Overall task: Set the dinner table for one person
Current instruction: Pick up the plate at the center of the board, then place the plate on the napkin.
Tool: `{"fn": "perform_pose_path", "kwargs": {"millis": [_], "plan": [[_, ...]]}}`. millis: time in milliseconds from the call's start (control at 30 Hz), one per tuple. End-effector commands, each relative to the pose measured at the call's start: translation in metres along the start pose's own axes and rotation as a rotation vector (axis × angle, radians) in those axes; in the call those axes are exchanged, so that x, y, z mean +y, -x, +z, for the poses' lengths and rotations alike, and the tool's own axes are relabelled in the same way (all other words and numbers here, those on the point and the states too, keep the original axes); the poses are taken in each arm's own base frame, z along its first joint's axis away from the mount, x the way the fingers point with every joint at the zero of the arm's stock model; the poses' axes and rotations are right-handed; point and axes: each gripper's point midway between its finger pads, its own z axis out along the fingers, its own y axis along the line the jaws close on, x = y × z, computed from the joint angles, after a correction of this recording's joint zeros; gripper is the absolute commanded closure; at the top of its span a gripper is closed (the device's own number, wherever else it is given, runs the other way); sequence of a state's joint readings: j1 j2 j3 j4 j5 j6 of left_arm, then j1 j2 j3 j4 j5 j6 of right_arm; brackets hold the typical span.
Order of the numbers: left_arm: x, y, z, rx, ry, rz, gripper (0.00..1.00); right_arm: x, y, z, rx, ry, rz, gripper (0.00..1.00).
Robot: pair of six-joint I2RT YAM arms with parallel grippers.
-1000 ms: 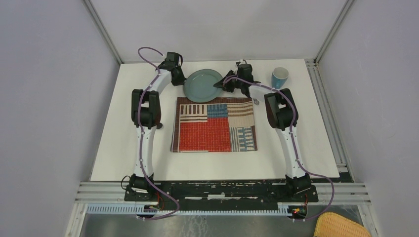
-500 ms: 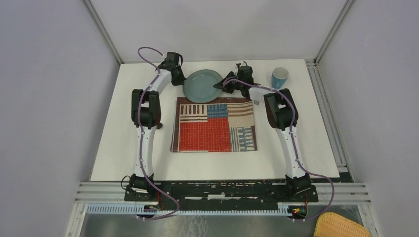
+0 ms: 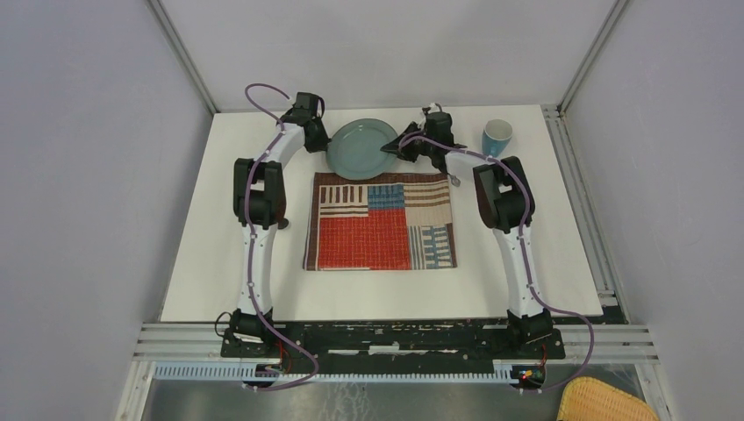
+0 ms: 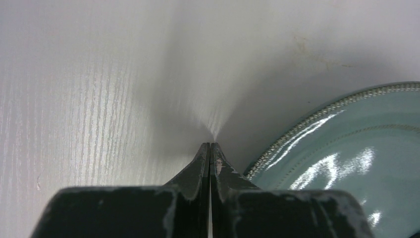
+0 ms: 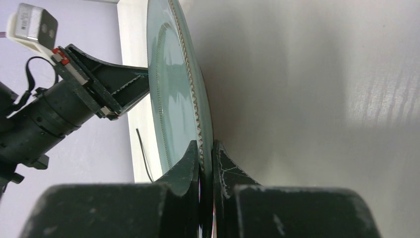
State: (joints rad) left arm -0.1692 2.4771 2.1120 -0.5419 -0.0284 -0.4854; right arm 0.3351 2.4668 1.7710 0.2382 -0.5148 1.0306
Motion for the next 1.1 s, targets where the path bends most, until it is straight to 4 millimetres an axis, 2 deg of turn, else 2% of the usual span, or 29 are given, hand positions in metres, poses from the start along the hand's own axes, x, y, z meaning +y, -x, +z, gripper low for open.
{"fn": "perform_pose_path", "kwargs": {"millis": [0,333,533,767,1067], "plan": [[-0.011,-0.008,-0.001,0.036,-0.037,-0.007,0.97,0.143,0.050,-0.049,-0.110,0.322,-0.161,1.00],[-0.006,-0.004,-0.004,0.027,-0.028,-0.011,0.97,0.145,0.050,-0.053,-0.110,0.321,-0.162,1.00],[0.000,0.002,-0.009,0.015,-0.020,-0.014,0.97,0.151,0.046,-0.076,-0.113,0.298,-0.201,1.00],[0.000,0.018,-0.027,-0.041,-0.017,-0.008,0.98,0.159,0.025,-0.111,-0.096,0.280,-0.213,1.00],[0.000,0.022,-0.042,-0.063,-0.017,-0.006,0.98,0.129,-0.014,-0.147,-0.057,0.173,-0.231,1.00]]}}
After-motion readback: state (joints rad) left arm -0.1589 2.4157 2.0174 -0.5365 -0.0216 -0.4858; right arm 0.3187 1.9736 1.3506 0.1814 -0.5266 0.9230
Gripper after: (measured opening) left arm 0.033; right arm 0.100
